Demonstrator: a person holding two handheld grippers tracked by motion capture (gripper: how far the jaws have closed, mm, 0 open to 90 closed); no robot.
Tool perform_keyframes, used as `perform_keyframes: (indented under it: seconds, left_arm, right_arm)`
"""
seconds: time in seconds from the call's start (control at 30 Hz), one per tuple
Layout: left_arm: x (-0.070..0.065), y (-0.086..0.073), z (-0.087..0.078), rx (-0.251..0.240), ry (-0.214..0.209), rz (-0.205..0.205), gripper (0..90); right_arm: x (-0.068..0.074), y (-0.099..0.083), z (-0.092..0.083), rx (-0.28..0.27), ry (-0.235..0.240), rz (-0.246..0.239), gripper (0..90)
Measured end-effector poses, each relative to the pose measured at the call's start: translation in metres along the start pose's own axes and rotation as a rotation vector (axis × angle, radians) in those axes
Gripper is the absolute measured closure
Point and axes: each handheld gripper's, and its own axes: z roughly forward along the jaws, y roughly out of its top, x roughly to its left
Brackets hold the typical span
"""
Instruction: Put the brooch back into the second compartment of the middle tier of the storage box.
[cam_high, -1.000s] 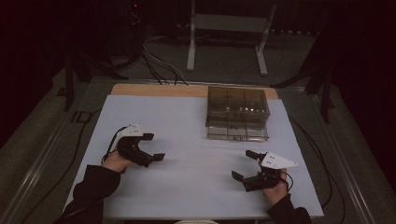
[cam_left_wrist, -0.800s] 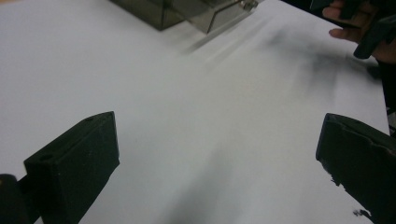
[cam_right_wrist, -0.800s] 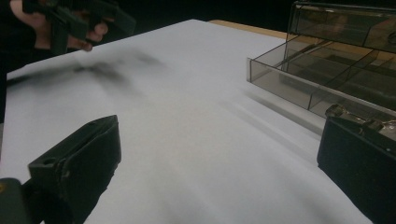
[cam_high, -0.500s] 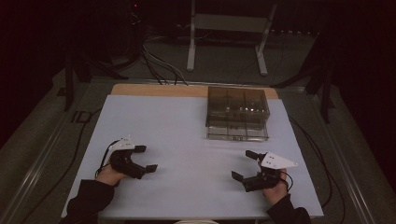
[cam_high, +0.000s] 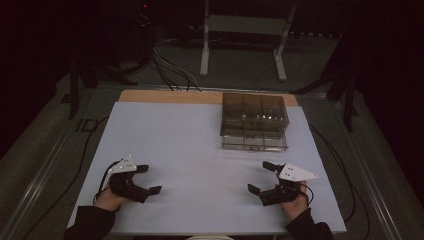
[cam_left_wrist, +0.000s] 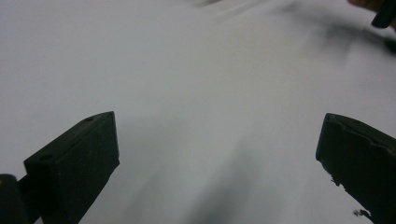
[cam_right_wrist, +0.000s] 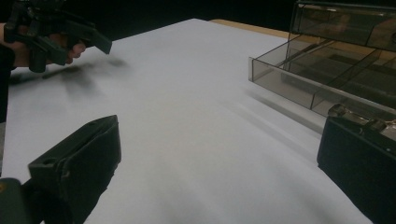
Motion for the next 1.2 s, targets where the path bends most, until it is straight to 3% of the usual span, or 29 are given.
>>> perform_keyframes:
  seconds: [0.33,0.7,1.2]
  left_arm:
    - [-0.003,-0.017,-0.016,0.000,0.035,-0.033,0.5]
    - [-0.005,-0.029,-0.032,-0.007,0.084,-0.036,0.5]
    - [-0.009,-0.042,-0.044,-0.018,0.089,-0.045,0.5]
  right_arm:
    - [0.000,0.000,-0.001,-0.001,-0.001,0.001,0.0]
    - [0.001,0.001,-0.001,0.003,0.004,-0.005,0.0]
    - [0.001,0.000,-0.001,0.009,0.005,-0.014,0.0]
